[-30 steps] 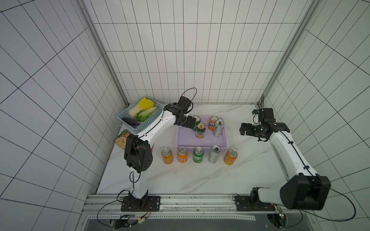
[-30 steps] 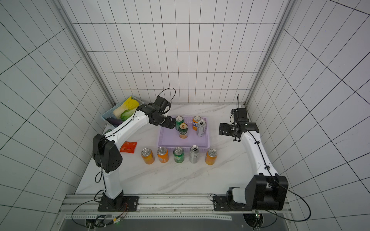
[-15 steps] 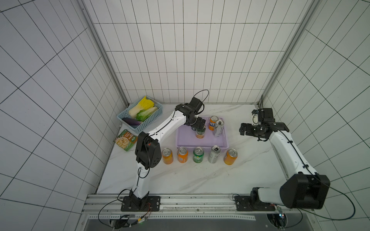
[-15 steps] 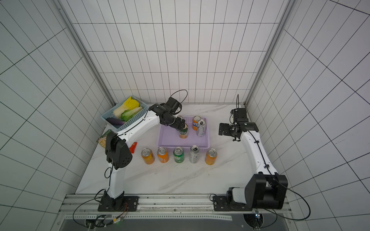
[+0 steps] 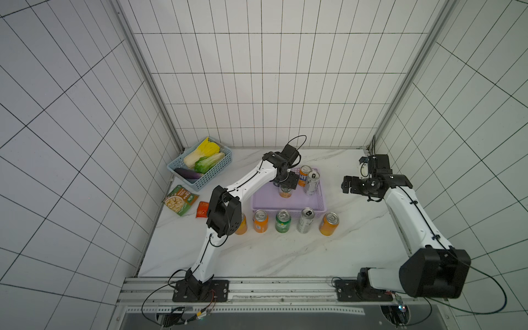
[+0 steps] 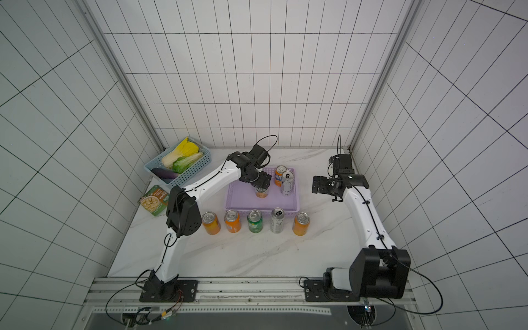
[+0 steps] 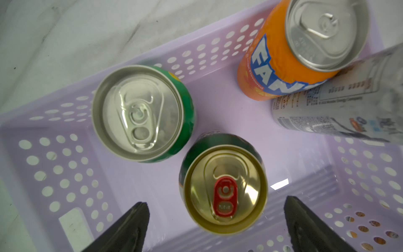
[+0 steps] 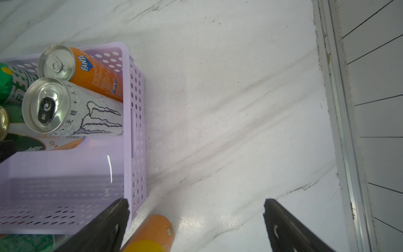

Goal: Take out the drinks from the basket
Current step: Pick up the drink from the basket.

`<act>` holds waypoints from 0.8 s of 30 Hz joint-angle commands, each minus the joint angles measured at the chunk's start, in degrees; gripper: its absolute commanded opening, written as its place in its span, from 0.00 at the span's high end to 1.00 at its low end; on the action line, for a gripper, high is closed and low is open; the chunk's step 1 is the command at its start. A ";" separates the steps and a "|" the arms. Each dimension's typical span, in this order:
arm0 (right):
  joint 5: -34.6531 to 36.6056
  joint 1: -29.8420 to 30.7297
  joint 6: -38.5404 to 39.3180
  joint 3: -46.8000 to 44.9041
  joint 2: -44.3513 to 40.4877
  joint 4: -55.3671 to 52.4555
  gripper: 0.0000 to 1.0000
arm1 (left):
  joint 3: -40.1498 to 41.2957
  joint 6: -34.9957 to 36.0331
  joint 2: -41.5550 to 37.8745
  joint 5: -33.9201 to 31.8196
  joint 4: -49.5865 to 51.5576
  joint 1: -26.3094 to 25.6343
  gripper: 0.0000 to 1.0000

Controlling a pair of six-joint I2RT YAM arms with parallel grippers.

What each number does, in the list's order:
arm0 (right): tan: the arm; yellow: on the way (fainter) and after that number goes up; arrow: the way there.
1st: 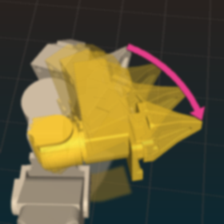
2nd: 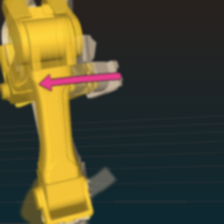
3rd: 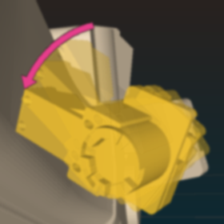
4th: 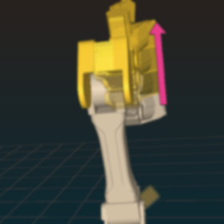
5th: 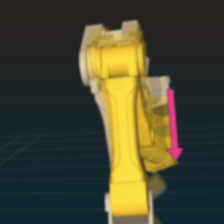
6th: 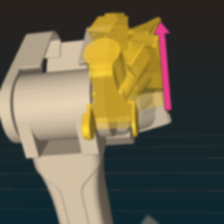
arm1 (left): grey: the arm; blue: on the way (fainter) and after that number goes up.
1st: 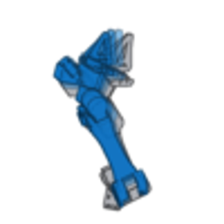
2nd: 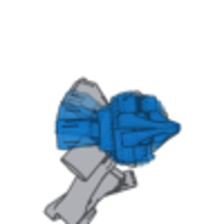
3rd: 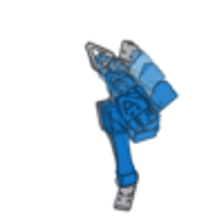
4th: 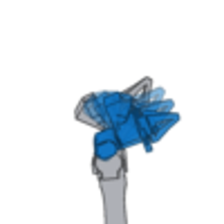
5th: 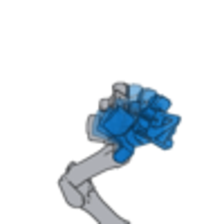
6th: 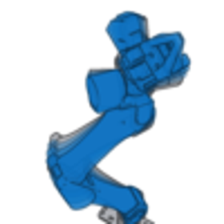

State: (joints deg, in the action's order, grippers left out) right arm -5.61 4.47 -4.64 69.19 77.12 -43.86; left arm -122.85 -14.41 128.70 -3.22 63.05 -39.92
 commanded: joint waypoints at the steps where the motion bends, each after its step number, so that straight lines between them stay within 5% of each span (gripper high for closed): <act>1: -0.63 -0.74 0.06 -1.05 0.49 0.30 0.00 | -2.43 -1.06 2.60 -0.58 -0.38 -0.50 0.06; 24: -0.99 -0.78 0.07 -1.16 1.01 0.46 0.00 | -6.35 -3.17 9.71 -3.00 -3.04 -0.95 0.20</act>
State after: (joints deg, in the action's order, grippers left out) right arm -6.35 4.45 -4.64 69.19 77.58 -43.53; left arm -127.37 -17.21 136.31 -5.17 61.49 -40.56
